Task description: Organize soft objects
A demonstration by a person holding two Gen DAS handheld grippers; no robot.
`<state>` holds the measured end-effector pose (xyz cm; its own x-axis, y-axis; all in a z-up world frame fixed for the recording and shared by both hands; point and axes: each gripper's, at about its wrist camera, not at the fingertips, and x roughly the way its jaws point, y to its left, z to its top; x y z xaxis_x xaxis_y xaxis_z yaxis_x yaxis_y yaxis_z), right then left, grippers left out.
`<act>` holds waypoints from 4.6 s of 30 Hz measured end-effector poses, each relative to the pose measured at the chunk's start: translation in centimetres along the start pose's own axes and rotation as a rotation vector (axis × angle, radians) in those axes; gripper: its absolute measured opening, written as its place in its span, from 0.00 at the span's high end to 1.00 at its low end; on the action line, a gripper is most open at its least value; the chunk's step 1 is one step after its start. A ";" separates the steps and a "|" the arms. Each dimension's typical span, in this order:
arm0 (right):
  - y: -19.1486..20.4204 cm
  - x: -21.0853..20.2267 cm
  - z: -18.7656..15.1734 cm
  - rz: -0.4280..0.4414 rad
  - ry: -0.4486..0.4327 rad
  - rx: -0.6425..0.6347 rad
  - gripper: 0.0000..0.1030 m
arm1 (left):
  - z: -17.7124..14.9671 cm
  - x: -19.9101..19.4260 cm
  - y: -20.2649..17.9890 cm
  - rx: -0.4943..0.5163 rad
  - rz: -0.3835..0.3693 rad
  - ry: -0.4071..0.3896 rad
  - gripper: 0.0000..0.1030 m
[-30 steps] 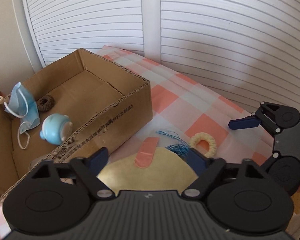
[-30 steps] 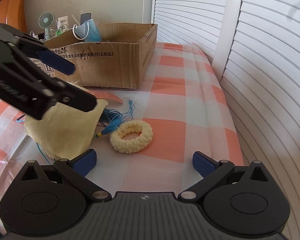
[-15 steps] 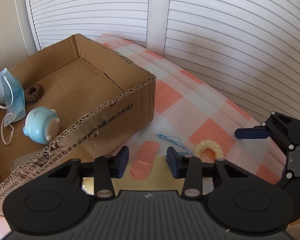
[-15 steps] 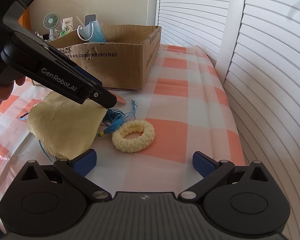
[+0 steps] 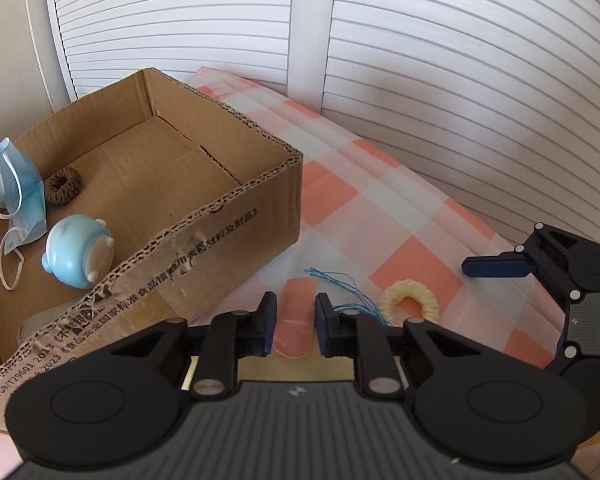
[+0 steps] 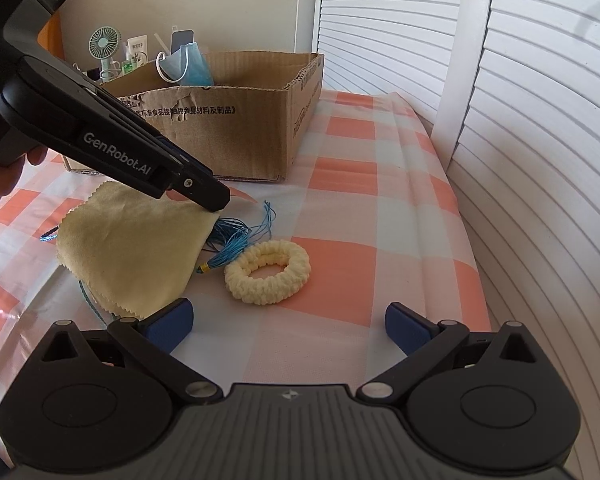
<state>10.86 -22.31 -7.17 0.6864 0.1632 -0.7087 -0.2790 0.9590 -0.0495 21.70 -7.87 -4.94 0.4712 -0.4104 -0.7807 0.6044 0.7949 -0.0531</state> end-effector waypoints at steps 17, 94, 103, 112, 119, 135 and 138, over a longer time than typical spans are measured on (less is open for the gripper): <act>0.0 0.4 1.0 -0.008 -0.046 -0.024 0.21 | -2.0 -3.9 -0.5 -0.032 -0.006 -0.022 0.82; 2.0 -1.1 10.9 0.056 -0.181 -0.027 0.00 | 5.7 -9.0 7.4 -0.036 0.155 -0.187 0.82; 0.8 -1.2 9.7 0.018 -0.149 0.017 0.00 | 9.5 -5.7 8.5 -0.059 0.172 -0.187 0.17; -0.1 -1.8 8.2 -0.024 -0.126 0.058 0.00 | 8.6 -5.8 7.7 -0.073 0.221 -0.174 0.06; 0.0 -3.0 7.3 -0.031 -0.125 0.076 0.00 | 6.0 -9.0 6.1 -0.060 0.251 -0.180 0.02; 2.1 -4.0 5.1 -0.049 -0.085 0.052 0.00 | -3.7 -11.8 2.3 -0.156 0.275 -0.188 0.01; 2.4 -3.7 4.8 -0.047 -0.073 0.057 0.00 | -5.1 -11.6 2.0 -0.182 0.280 -0.190 0.01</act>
<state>10.89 -19.51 -1.25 0.7456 0.1321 -0.6532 -0.2083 0.9773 -0.0400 14.13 0.78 0.80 0.7226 -0.2284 -0.6525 0.3195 0.9473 0.0222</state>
